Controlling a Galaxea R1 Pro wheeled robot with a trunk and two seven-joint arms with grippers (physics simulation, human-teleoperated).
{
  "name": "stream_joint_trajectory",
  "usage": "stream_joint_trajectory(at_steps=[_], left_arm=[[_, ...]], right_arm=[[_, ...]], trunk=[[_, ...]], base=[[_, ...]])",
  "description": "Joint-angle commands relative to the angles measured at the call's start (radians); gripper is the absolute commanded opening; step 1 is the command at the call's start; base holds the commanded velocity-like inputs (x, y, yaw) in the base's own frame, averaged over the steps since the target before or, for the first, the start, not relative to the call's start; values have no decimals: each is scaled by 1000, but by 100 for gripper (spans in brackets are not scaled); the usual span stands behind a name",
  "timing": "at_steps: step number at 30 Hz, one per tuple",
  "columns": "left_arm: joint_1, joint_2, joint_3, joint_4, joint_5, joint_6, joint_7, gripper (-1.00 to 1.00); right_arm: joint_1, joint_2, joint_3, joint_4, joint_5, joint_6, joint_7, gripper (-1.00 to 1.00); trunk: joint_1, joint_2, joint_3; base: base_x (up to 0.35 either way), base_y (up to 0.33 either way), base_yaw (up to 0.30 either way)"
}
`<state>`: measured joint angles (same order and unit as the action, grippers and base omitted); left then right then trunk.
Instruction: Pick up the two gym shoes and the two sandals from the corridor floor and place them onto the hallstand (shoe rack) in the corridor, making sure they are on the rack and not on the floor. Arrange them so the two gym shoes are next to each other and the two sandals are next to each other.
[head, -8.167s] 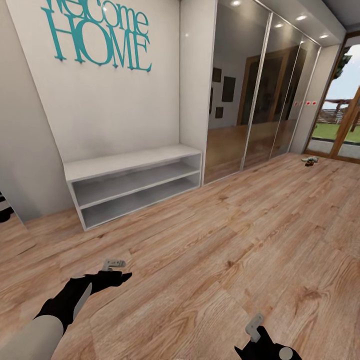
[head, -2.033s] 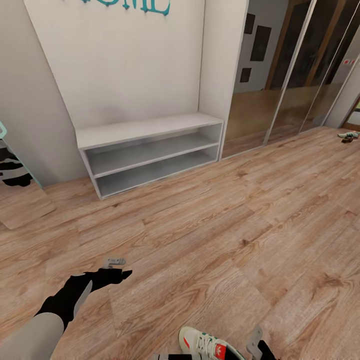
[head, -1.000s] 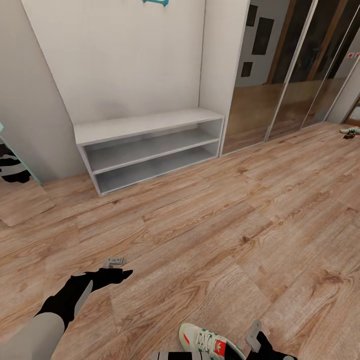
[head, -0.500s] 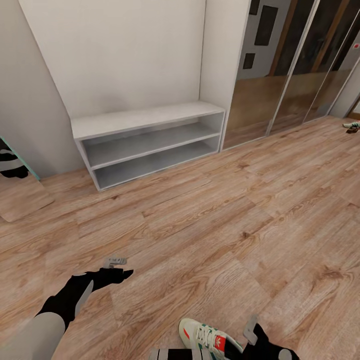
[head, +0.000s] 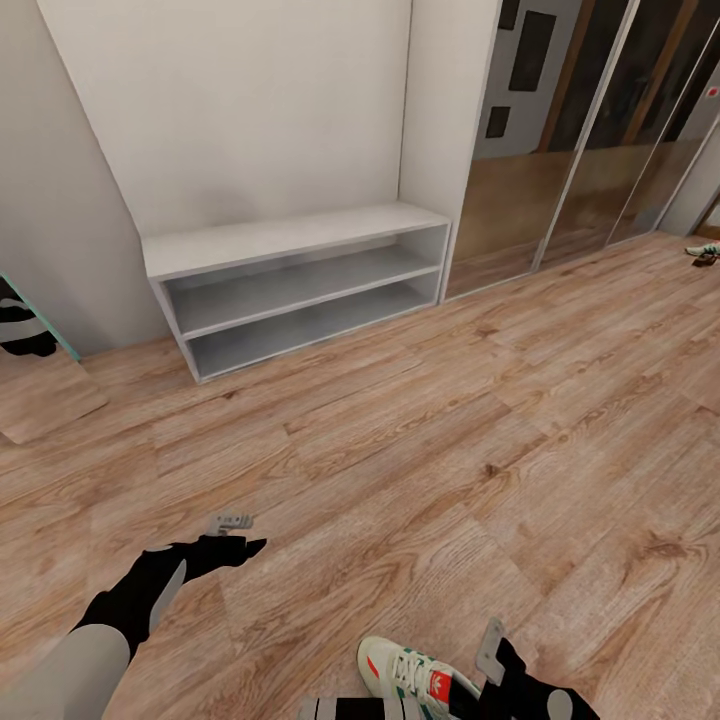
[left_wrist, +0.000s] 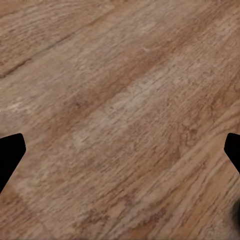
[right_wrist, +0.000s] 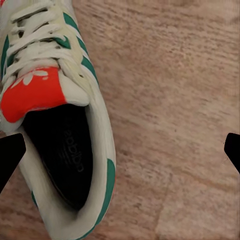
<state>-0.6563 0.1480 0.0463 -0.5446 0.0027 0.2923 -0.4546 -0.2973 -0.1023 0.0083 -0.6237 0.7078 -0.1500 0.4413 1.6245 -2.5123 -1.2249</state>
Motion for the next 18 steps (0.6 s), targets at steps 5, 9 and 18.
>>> stream_joint_trajectory(at_steps=[5,9,18], left_arm=[[0,0,5,-1,0,10,-6,100],[1,2,5,-2,0,10,-6,100],[1,6,6,-2,0,10,-6,100]], right_arm=[[0,0,2,-3,10,-5,1,100],[0,0,2,-2,10,-5,0,100],[0,0,2,-1,10,-5,-1,100]], trunk=[[2,-1,-16],[3,-2,-24],[3,-2,-24]], base=[[0,0,0],[0,0,0],[0,0,0]])
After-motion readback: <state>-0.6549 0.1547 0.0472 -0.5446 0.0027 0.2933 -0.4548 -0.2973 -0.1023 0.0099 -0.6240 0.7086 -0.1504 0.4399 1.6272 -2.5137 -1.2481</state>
